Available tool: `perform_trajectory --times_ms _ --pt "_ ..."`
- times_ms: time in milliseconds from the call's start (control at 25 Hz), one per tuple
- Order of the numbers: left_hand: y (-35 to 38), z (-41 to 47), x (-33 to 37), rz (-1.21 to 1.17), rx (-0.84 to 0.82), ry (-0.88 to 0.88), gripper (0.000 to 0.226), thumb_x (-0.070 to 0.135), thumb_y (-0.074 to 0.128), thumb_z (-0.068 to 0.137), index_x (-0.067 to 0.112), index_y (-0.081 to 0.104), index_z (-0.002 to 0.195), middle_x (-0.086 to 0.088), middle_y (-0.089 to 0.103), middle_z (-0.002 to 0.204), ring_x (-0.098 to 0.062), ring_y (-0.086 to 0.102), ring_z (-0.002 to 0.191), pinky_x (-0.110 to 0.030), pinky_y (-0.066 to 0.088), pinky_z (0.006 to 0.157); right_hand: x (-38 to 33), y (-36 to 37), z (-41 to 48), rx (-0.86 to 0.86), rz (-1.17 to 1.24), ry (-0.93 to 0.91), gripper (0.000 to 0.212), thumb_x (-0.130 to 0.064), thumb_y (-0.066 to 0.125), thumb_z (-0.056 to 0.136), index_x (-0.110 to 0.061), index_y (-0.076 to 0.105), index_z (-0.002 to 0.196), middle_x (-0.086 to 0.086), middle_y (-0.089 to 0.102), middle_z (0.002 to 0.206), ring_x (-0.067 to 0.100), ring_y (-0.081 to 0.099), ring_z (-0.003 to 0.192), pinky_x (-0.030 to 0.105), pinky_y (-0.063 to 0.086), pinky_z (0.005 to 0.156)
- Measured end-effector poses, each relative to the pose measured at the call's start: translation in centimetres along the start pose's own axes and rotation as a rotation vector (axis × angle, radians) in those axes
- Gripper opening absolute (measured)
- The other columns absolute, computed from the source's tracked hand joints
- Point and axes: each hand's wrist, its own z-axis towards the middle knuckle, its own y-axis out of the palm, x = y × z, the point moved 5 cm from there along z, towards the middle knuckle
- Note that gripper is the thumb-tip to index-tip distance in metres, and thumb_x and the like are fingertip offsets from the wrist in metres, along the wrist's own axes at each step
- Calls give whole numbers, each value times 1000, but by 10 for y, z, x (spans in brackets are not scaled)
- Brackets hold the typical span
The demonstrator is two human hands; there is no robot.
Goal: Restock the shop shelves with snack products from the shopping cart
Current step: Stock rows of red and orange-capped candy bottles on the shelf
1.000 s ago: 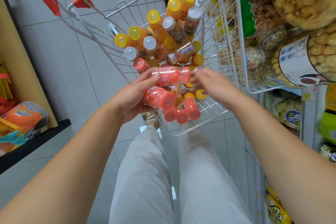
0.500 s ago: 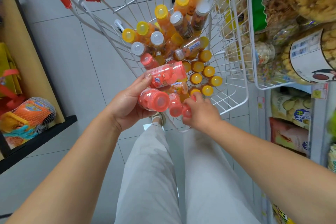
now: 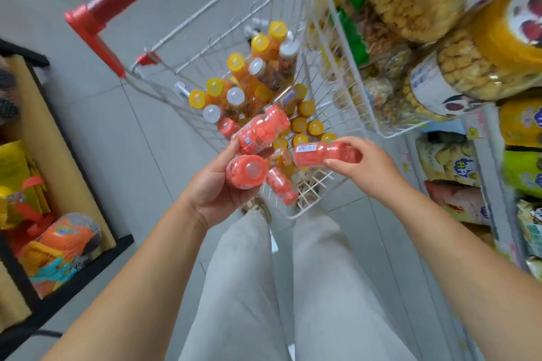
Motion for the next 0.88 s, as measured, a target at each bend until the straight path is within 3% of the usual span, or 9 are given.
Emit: perform_trajectory --times_ms 120,240,320,400,480,640,760,880 --pt "45 -26 11 65 -106 13 41 47 56 85 17 71 108 -6 71 121 -10 68 68 -23 59 61 -23 -44 -57 -85 448 23 34 -18 76 81 -25 63 112 -1 70 94 12 70 80 41 58 85" --pt "103 -68 12 135 -215 10 45 47 55 85 13 68 112 -7 76 98 -13 70 64 -23 59 55 -46 -82 -122 -141 642 -20 40 -28 72 73 -27 60 112 6 72 91 19 71 76 35 60 74" --pt "140 -101 5 166 -293 -13 48 48 66 77 12 68 108 -8 74 84 -14 70 61 -23 58 52 -52 -105 -164 -123 724 -52 46 -31 70 72 -26 58 116 10 70 90 25 68 72 32 59 62" --pt "174 -137 -8 215 -399 -39 54 44 91 53 12 76 94 -9 73 77 -17 69 60 -24 57 48 -49 -129 -202 -77 766 -81 49 -36 69 74 -26 57 120 15 66 91 27 64 69 32 55 53" --pt "208 -170 -29 277 -490 -66 62 35 102 31 8 79 82 -12 72 75 -21 70 59 -25 55 44 -38 -157 -241 -4 769 -116 51 -46 67 74 -28 57 120 20 62 95 25 60 63 30 49 45" --pt "271 -204 -90 399 -556 -100 65 42 97 46 5 73 94 -11 67 77 -22 68 62 -26 54 44 4 -209 -317 222 694 -148 48 -58 57 79 -30 58 118 10 57 74 19 49 46 21 32 36" --pt "321 -224 -163 481 -652 -141 84 40 100 40 7 68 110 -11 64 89 -20 69 66 -28 56 45 63 -246 -380 378 697 -84 35 -55 54 88 -27 61 108 -2 54 55 12 45 36 15 28 34" --pt "357 -236 -227 457 -737 -227 77 34 102 33 7 71 98 -8 64 84 -19 69 65 -28 56 45 109 -280 -428 439 613 -68 42 -55 54 90 -16 61 99 -4 55 52 14 49 38 19 31 36"
